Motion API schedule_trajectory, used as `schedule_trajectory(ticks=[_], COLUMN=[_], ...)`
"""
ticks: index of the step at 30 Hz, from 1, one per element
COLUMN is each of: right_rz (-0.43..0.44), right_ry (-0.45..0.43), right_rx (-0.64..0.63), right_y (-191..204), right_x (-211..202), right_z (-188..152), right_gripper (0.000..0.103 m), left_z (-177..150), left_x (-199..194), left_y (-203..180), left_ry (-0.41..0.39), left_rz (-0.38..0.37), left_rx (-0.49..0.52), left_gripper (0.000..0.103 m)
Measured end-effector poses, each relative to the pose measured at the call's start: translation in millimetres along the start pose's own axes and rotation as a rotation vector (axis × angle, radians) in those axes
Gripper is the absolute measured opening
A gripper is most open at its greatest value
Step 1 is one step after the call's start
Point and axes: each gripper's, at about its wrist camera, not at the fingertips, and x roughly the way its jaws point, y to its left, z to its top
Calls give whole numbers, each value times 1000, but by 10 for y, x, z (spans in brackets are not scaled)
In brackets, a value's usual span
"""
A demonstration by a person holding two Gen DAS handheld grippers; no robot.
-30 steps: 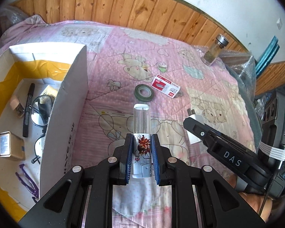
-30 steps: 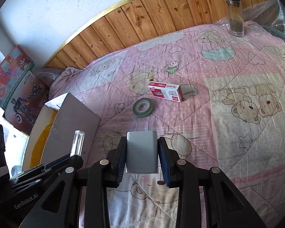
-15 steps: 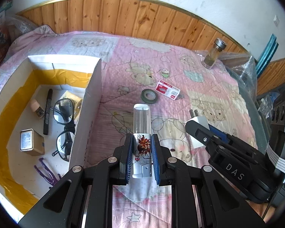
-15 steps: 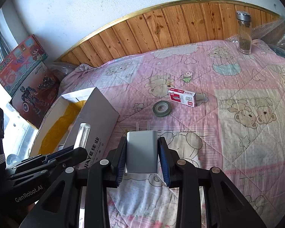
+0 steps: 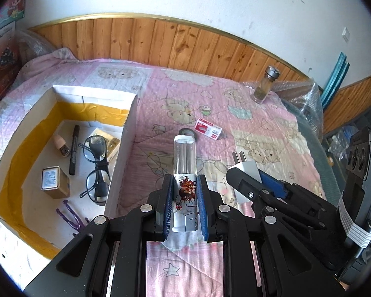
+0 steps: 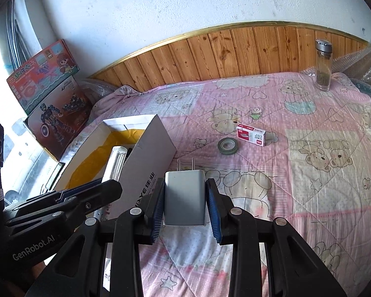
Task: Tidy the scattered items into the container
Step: 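Carry the clear tube in the left tool and charger in the right tool toward the box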
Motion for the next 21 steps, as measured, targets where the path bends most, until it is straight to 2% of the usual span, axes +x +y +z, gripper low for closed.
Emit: schedule_trajectory(ticks=[21], right_rz=[-11], right_ry=[-51], right_rx=[-69], right_y=[471], right_x=[-479], right_z=[-315], right_gripper=[34], left_z=[-324], left_x=[-709], left_y=[132], left_ry=[-110], left_rz=[-19], left_rx=[-6], left_gripper=[19])
